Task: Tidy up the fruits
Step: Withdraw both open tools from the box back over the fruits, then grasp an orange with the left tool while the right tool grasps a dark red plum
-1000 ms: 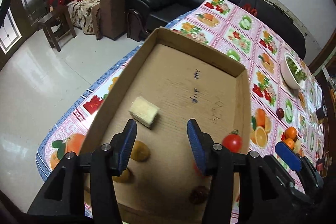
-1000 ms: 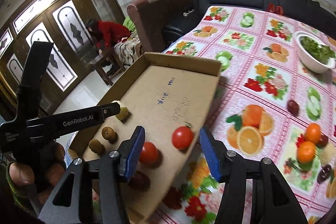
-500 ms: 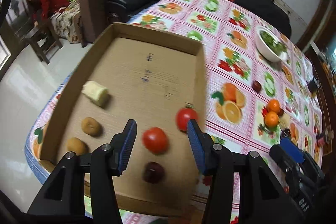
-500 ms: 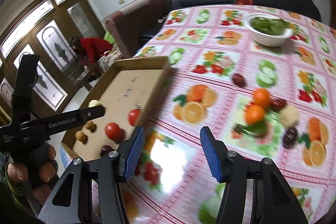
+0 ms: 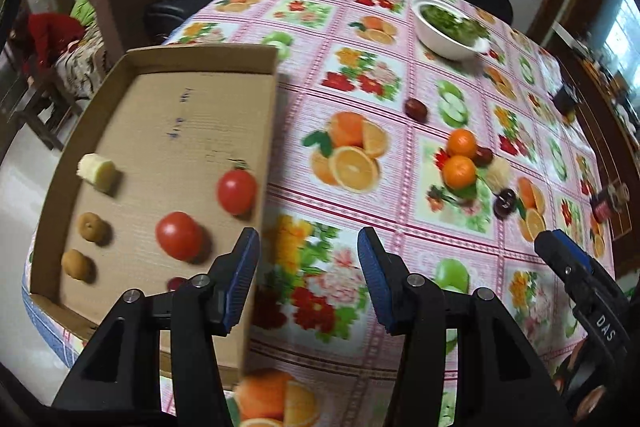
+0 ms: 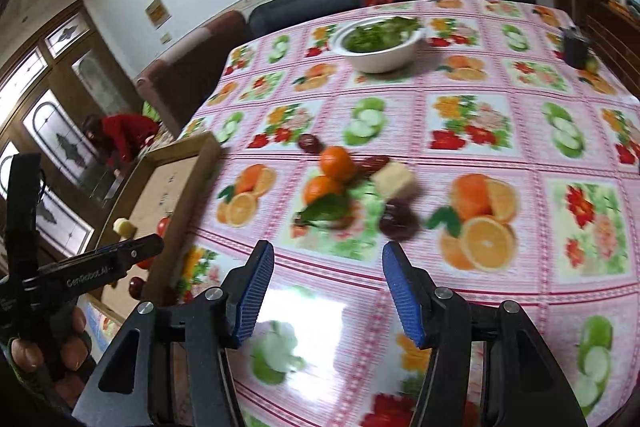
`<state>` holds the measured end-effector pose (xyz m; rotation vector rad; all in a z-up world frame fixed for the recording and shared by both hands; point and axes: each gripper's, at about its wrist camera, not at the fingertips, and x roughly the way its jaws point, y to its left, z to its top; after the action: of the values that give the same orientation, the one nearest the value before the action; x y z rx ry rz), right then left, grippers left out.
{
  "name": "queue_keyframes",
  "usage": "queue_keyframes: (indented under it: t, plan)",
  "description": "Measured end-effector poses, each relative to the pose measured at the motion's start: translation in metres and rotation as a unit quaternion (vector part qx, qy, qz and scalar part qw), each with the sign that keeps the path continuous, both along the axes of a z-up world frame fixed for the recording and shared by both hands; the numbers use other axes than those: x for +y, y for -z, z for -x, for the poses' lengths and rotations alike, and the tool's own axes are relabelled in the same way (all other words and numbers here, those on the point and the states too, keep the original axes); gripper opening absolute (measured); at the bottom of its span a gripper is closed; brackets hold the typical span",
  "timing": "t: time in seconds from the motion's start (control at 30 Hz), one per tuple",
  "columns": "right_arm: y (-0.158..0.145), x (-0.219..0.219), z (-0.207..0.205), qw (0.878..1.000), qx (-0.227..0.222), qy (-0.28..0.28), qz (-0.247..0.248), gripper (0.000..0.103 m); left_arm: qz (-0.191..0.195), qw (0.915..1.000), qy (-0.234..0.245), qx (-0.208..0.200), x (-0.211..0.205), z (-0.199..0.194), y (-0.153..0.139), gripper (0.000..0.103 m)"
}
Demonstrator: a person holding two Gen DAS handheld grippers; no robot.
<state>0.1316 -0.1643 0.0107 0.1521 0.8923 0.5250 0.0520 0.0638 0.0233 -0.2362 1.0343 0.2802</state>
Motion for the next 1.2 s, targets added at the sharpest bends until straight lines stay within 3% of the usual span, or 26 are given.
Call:
queue_keyframes:
  t: [0.43,0.87,1.0,1.13,1.2]
  plan:
    - [0.006,-0.03,-0.001,1.0,-0.004,0.031,0.004,0.059,0.006,0.9988,0.048,0.007,-0.038,-0.018,0.005,0.05]
    - [0.039,0.005,-0.033,0.998,0.008,0.011,0.058,0.057,0.031,0.9955,0.088,0.015,-0.048,-0.063,0.019,0.051]
    - [0.046,0.014,-0.048,0.997,0.009,0.012,0.075,0.053,0.06,0.9915,0.113,0.021,-0.056,-0.081,0.027,0.05]
    - [0.05,0.013,-0.058,0.997,0.01,0.01,0.073,0.034,0.076,0.9886,0.127,0.03,-0.065,-0.099,0.037,0.05]
    - [0.048,0.01,-0.057,0.997,0.01,0.009,0.071,0.031,0.09,0.9867,0.131,0.033,-0.069,-0.106,0.041,0.05]
